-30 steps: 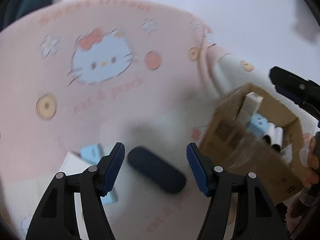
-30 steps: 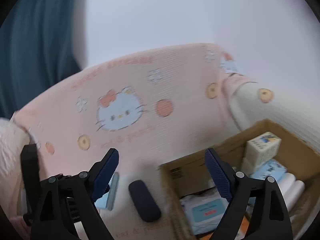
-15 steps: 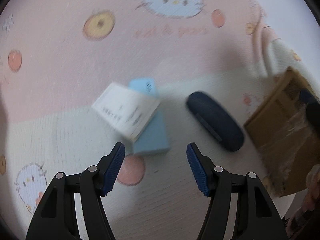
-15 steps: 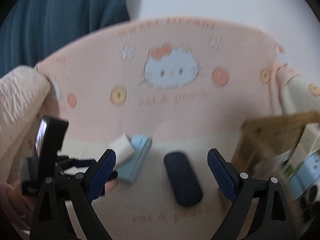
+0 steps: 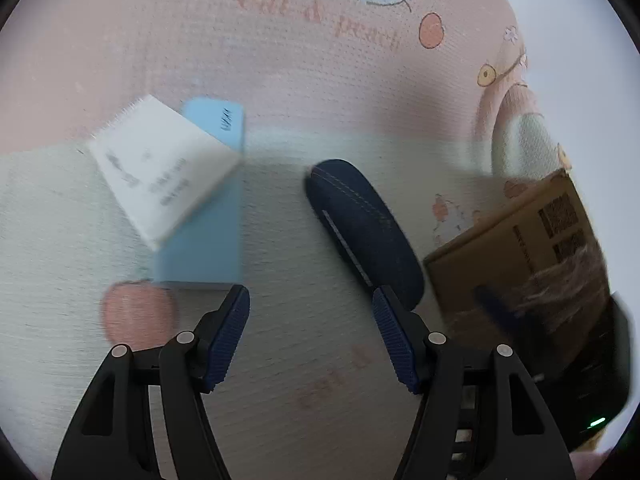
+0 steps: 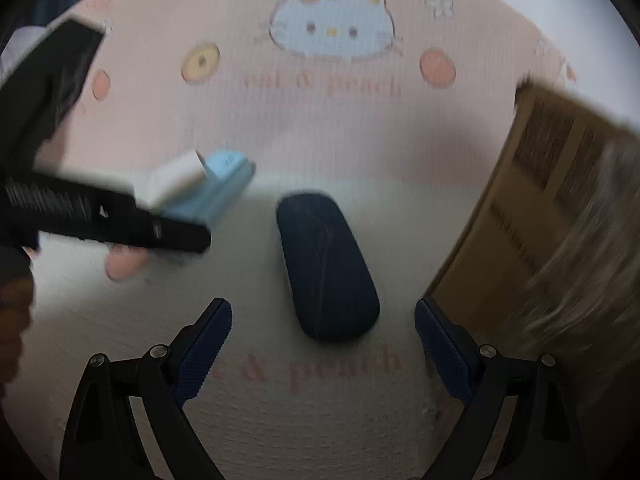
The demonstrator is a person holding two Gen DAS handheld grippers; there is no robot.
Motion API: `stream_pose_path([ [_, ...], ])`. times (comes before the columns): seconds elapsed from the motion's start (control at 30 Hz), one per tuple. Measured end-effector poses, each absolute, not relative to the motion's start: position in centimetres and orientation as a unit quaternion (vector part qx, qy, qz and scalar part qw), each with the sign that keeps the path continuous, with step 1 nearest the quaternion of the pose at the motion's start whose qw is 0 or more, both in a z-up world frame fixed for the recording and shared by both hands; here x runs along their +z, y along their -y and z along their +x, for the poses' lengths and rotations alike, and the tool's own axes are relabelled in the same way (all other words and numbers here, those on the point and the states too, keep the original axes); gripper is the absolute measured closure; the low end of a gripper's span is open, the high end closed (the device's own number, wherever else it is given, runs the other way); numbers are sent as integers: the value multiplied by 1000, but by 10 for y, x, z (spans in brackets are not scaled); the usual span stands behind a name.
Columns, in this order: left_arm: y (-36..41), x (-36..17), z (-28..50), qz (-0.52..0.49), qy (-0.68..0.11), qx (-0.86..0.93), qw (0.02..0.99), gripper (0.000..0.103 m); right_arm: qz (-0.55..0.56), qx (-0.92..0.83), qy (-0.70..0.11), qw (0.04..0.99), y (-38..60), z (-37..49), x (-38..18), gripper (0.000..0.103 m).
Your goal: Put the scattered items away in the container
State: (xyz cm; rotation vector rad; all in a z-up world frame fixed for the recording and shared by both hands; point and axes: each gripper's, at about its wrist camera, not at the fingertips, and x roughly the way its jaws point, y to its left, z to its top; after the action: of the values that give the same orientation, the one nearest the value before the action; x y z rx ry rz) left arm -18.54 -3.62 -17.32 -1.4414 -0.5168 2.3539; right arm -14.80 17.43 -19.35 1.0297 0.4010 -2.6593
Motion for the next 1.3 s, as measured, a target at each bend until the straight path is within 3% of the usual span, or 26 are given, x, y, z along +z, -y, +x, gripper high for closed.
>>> stream_pose_path([
  [0.33,81,-157,-187,-480,165,857,90,35,309,-923,-139,183,-148,-162,-178,11],
  [0.6,135,-168,-201,-471,236,849,46,35,365,-895,5,257,-127,-222,-180,11],
  [0.77,151,-189,-217,-478,290,828,39,35,437,-854,118,257,-126,-259,-195,11],
  [0.9,154,-201,-224,-482,323,813,51,35,438,-851,137,254,-121,-270,-198,14],
  [1.0,148,-204,-227,-489,300,817,55,35,434,-852,108,271,-109,-276,-197,27],
  [1.07,145,-204,-230,-487,296,820,54,38,446,-841,108,288,-101,-284,-200,48],
  [1.13,145,-202,-231,-482,302,821,50,46,456,-831,115,298,-95,-292,-204,62],
  [1.2,146,-200,-231,-478,300,824,51,58,466,-822,119,305,-91,-297,-209,68],
  [1.27,143,-199,-232,-479,287,828,54,62,466,-812,127,326,-87,-300,-212,78],
  [1.3,142,-199,-232,-479,283,829,54,62,466,-812,125,328,-86,-300,-212,78],
])
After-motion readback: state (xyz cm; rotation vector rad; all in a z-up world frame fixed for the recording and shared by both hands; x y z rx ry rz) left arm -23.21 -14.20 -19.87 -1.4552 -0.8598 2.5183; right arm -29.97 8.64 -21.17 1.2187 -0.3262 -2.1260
